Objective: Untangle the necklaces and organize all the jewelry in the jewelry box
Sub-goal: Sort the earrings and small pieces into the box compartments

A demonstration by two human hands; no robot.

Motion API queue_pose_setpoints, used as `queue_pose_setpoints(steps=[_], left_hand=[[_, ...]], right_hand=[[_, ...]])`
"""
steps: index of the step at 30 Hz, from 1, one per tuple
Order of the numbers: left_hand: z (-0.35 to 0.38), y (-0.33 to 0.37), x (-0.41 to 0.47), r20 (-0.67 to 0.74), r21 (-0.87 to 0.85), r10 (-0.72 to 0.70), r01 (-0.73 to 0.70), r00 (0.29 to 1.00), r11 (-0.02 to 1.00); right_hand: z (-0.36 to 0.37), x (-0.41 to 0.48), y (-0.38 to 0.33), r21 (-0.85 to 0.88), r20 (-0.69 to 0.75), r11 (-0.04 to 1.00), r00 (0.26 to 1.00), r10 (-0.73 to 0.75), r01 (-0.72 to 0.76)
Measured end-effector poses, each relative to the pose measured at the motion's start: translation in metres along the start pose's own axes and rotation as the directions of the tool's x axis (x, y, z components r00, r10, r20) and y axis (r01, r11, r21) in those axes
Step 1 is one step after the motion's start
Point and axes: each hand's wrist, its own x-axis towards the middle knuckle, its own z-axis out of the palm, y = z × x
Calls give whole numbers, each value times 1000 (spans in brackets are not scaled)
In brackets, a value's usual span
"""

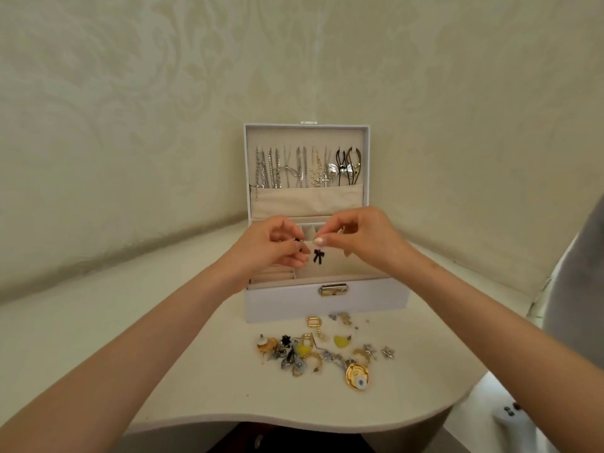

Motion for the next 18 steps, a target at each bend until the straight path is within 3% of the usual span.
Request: queue_pose_setpoints(steps=[4,12,15,18], left_hand=[[2,6,29,18,172,-11,8,1000,985],[1,-3,82,-127,353,79,-30,989,935],[1,-7,91,-136,516,170,-77,976,853],[3,-13,97,-103,698,251,-110,963,708]], right_hand=[[-5,34,9,152,-1,984,995,95,-94],[3,83,33,162,-32,982,994,107,-100],[8,90,40,153,-56,984,993,107,-97],[10,93,44,169,-22,980,994,107,-102]])
